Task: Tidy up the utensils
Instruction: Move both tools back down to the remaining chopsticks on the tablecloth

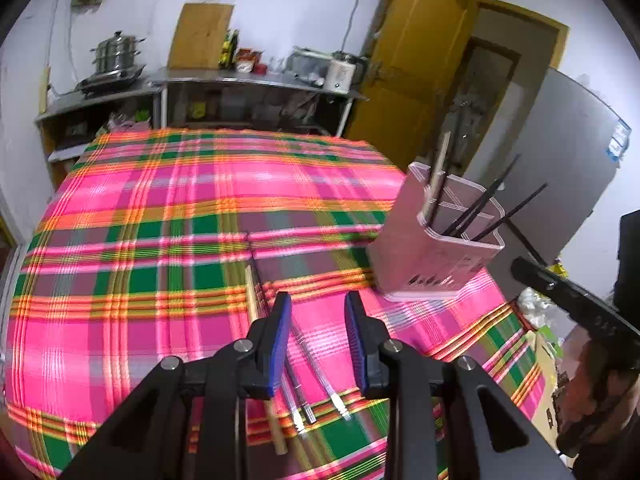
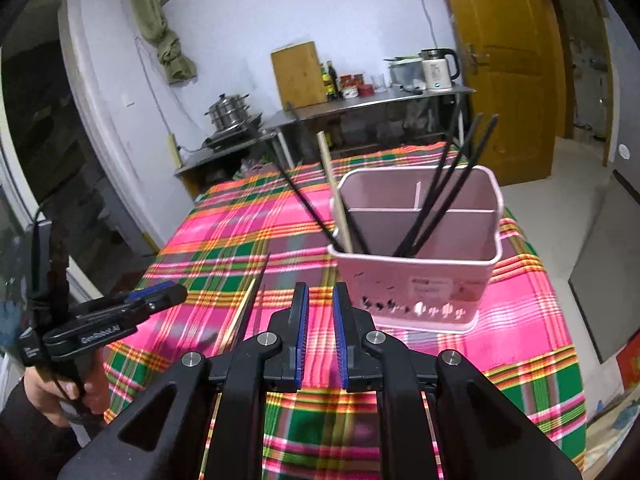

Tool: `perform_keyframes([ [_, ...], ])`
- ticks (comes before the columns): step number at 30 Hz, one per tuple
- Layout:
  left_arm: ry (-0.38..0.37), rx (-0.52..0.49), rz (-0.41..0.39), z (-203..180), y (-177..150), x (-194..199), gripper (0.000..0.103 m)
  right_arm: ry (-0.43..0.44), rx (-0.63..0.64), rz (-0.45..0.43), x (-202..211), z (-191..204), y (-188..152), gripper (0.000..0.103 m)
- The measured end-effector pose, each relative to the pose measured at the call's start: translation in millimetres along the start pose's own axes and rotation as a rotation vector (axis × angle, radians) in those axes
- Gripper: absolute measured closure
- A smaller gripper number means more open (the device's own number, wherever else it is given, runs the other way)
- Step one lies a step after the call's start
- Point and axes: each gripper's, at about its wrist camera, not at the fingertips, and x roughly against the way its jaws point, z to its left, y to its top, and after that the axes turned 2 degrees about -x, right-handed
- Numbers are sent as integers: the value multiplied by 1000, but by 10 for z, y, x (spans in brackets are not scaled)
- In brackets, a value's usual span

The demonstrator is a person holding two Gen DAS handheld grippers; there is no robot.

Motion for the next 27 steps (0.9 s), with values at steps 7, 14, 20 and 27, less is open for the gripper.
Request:
perform_keyframes([
  [7,40,25,42,187,-176,-138,74,23,27,45,-165,142,-79,91],
  [14,66,33,85,295,-282,-338,74,40,53,98,-382,274,-202,91],
  [20,97,25,136,355,-389,-573,74,53,68,167,-671,361,-340,91],
  [27,116,18,176,422,-462,-771,74,70,90,230,-958,464,-441,91],
])
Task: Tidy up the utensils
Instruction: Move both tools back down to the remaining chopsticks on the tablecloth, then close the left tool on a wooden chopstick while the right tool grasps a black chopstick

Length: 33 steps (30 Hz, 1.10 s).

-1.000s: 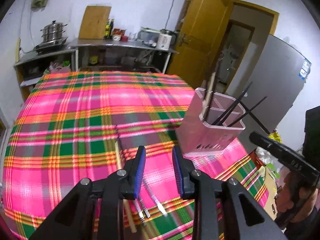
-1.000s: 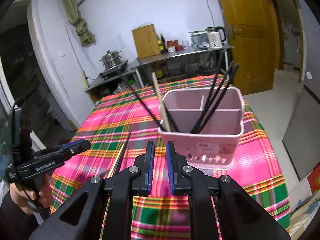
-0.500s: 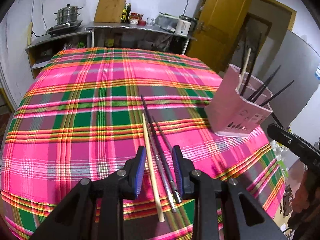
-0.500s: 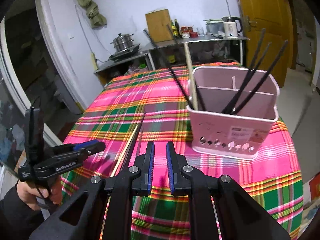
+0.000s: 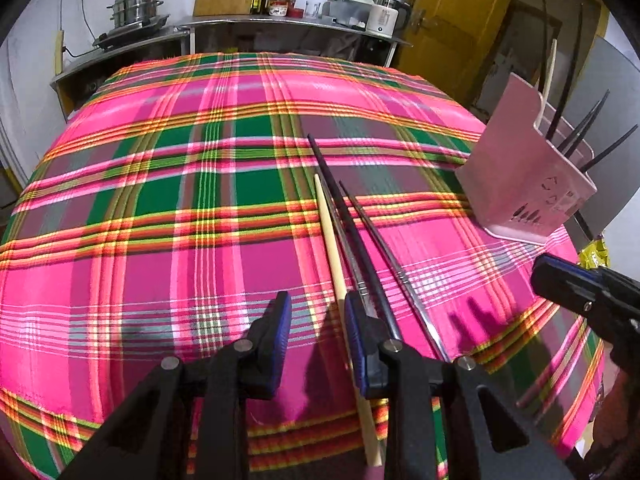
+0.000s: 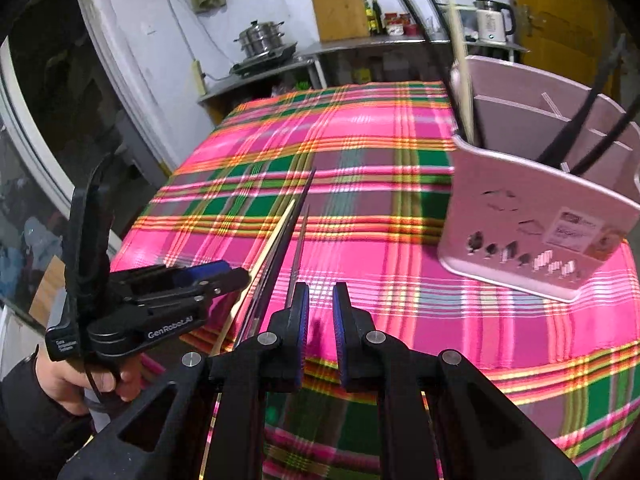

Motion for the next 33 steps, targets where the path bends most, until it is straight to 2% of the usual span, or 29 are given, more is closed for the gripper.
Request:
perform_keyframes([
  [8,16,-53,-18,-89,23,-58,74,8,13,47,-273,77,-3,91],
  [10,33,-68,-26,-92,27,-62,78,9,16,55,-320,89,2,91],
  [12,64,-83,-33,-92,17,-61,88,12,17,61,-349,93,1,91],
  [14,73,-71,-34,-47,8,-50,94,15,21,70,-412,119,9,91],
  [16,80,-51,-35,25,-8,-24,95,20,28,74,-454,146,22,91],
  [26,99,59,-30,340,-105,95,96,19,49,98,-741,215,110,91],
  [33,80,71,-10,391,11,29,95,3,43,114,-905,172,197,91],
])
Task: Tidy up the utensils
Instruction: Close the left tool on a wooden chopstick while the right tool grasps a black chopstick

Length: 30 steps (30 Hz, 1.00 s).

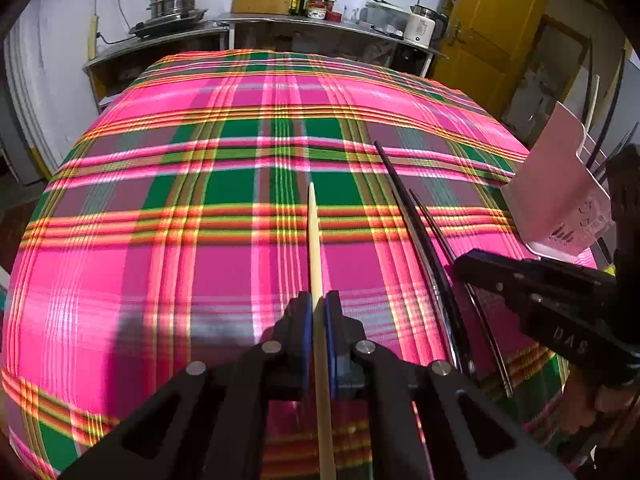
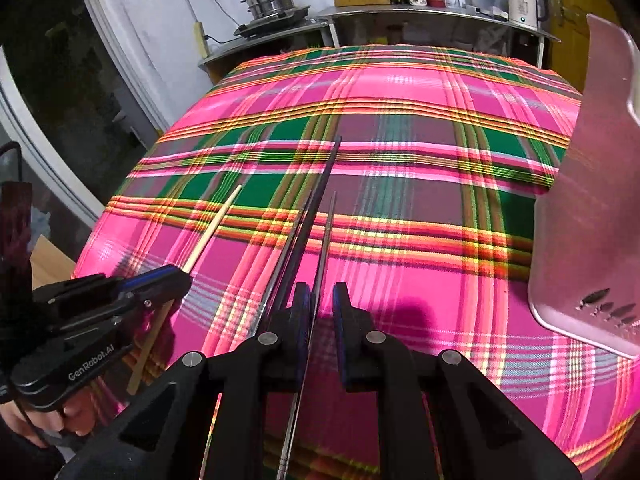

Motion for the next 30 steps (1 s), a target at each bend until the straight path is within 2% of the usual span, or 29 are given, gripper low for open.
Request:
perform_keyframes([
  [12,-20,-71,31,8,495,-322,94,-9,-1,2,-75,-19,97,91],
  [23,0,-131,44,-61,624,-412,94,-28,6,11,-192,-5,285,91],
  [30,-7,-122,41,-31,673,-433,98,-52,25,21,-289,28,400,91],
])
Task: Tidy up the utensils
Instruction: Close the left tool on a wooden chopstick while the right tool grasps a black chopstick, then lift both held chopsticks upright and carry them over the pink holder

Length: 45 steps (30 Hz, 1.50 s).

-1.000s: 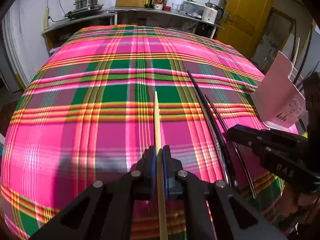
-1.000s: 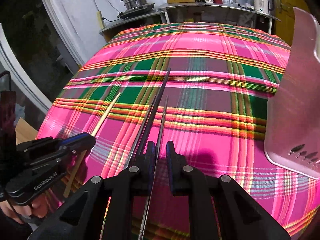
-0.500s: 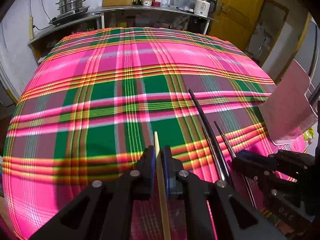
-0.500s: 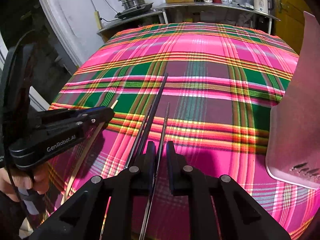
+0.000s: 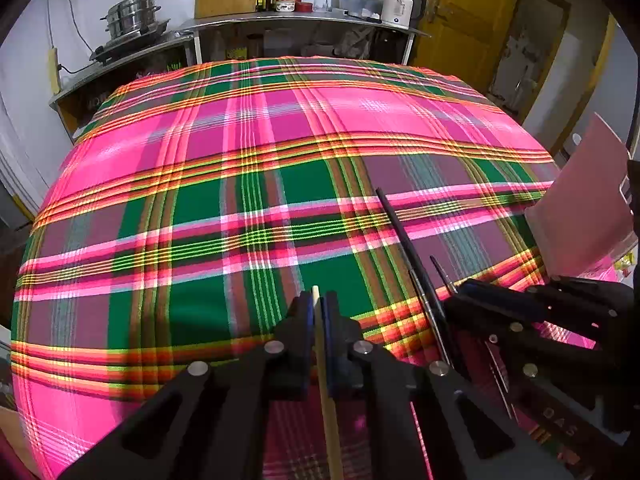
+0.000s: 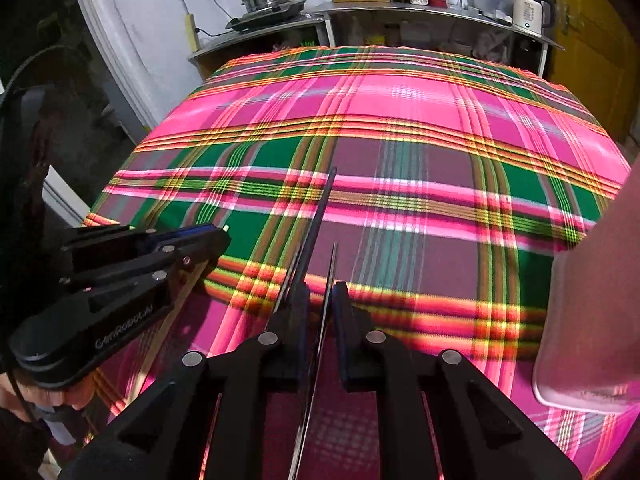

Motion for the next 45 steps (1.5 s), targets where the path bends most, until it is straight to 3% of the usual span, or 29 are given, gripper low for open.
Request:
perform_keyframes([
  [2,-7,5,0,18,-2,10,98,-17,6,0,-18,4,23,98],
  [12,-41,17,-69,9,59,336,98,13,-2,-45,218,24,7,98],
  [29,-74,-2,-227,-104,78,1325,98,62,-20,-222,1201,60,-93,99],
  [45,-105,-41,-309,-275,11,1975,98,73,-46,-337,1877,-30,-280,99],
])
